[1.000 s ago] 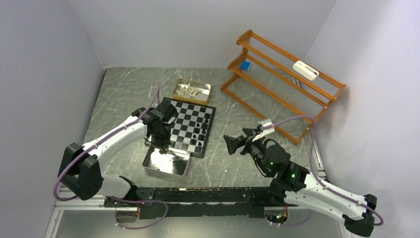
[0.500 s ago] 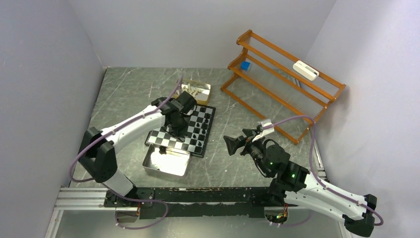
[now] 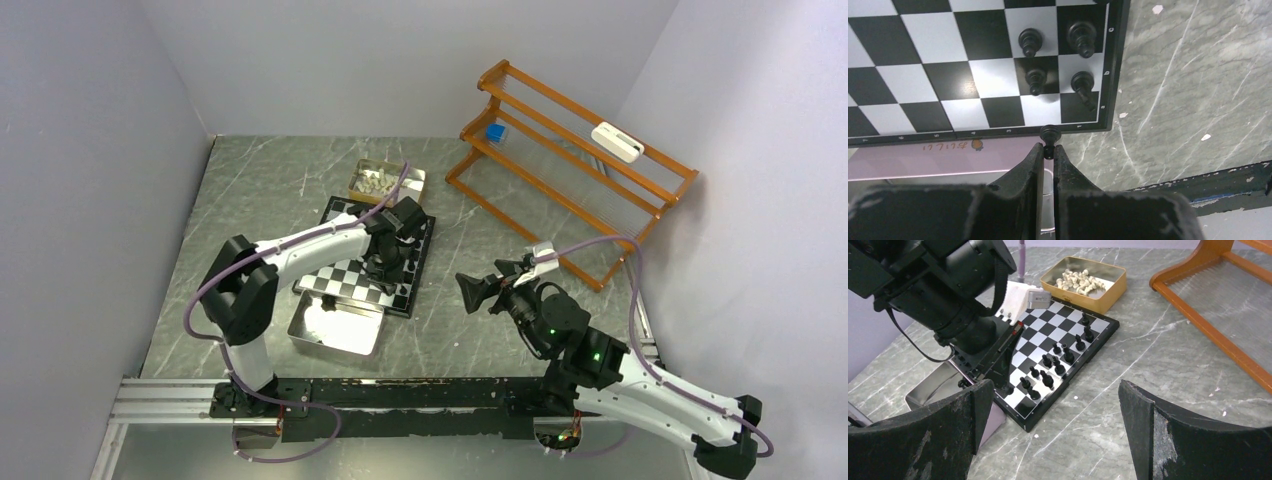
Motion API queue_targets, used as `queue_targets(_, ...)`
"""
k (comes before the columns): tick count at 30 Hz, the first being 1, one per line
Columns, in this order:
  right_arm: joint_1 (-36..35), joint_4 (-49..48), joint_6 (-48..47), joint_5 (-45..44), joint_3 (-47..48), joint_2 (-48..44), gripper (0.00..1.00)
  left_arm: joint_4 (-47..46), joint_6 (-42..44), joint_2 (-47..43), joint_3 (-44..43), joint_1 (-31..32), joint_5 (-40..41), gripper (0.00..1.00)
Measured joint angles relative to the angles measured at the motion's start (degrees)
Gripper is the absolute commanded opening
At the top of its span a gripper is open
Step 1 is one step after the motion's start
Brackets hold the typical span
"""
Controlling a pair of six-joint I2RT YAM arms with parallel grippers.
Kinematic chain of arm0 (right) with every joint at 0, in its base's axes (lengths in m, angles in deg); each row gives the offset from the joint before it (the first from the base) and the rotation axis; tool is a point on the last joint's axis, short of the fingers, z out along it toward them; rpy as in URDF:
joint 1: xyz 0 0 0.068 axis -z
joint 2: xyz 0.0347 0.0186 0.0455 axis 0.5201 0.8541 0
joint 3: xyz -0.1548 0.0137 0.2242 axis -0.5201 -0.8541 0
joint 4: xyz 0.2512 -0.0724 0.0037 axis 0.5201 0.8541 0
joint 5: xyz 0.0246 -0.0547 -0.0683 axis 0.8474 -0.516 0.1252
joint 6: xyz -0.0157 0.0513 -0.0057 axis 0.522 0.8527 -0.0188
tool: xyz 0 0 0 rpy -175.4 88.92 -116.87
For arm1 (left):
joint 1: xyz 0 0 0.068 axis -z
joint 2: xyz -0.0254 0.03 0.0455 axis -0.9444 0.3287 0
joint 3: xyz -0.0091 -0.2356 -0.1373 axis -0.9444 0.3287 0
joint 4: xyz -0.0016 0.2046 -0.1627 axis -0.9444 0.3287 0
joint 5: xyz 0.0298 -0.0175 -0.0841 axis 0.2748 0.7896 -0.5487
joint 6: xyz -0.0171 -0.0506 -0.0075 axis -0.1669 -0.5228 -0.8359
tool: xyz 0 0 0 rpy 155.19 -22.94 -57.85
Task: Set up the chess pieces on the board
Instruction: Place the chess piece on the chessboard.
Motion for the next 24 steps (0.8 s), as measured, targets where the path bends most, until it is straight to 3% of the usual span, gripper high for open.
queue_targets(24, 0.0, 0.61, -0.98, -1.42, 0.0, -1.49, 1.0, -0.39, -0.37, 3.56, -1.4, 1.27, 0.94, 0.13)
